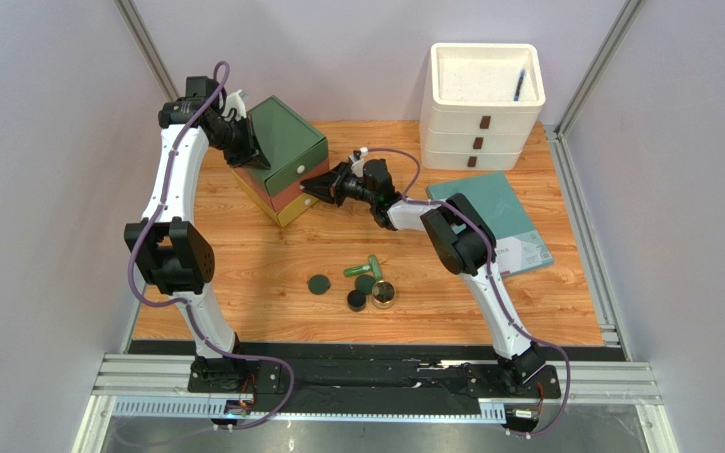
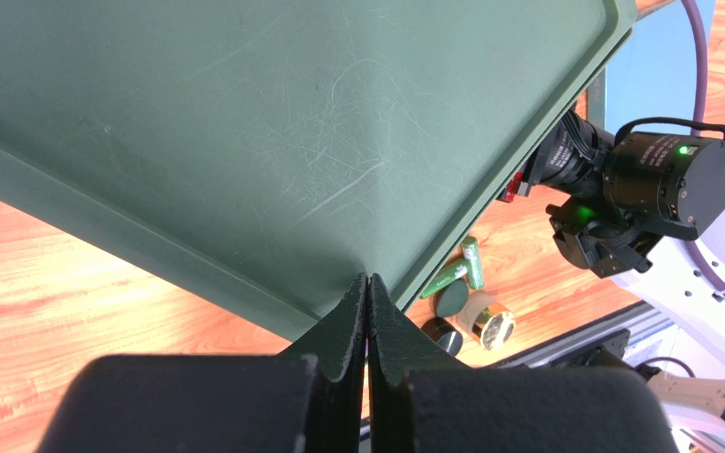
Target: Organize the makeup
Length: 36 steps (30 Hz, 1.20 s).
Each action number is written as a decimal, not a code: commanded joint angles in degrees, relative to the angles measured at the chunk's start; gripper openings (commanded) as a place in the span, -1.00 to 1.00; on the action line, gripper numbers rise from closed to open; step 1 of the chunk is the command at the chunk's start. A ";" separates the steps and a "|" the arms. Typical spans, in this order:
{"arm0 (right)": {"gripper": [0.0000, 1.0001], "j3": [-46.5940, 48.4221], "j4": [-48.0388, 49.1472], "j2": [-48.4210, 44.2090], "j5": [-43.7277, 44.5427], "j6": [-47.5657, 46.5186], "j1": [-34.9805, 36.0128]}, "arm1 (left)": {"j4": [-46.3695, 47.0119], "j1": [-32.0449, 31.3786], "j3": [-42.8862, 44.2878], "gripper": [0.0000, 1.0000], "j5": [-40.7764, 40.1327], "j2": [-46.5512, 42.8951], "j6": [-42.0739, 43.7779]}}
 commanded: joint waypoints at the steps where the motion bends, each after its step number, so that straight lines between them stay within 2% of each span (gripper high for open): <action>1: -1.00 -3.50 -0.87 -3.62 0.44 -2.17 -0.90 | -6.34 0.77 -2.44 -1.00 -8.64 2.21 3.79; 10: -1.00 -8.78 -0.34 -7.77 -1.06 -3.57 -1.43 | -6.34 0.86 -2.26 -1.00 -9.08 2.29 3.87; 12: -0.95 -8.87 0.19 -7.85 -1.06 -3.75 -1.34 | -6.34 0.86 -2.26 -1.00 -9.17 2.29 3.87; 13: -0.89 -8.70 0.54 -7.68 -0.89 -3.75 -1.43 | -6.34 0.86 -2.26 -1.00 -9.17 2.29 3.87; 14: -0.73 -8.52 0.98 -7.50 -0.80 -3.84 -1.34 | -6.34 0.86 -2.35 -1.00 -9.17 2.29 3.87; 15: -0.43 -8.26 0.98 -7.24 -0.71 -3.84 -1.43 | -6.34 0.86 -2.35 -1.00 -9.08 2.29 3.87; 19: -0.16 -6.76 2.47 -6.71 -0.71 -6.82 -1.34 | -6.16 0.86 -2.26 -1.00 -8.82 2.21 3.70; 27: -0.14 -2.28 8.09 -2.32 -0.36 -5.86 -1.25 | -5.99 0.60 -2.96 -1.00 -8.46 2.38 3.44; 36: -0.15 0.80 7.40 0.76 -0.01 -6.12 -1.16 | -5.29 0.68 -4.20 -1.00 -7.59 2.03 3.17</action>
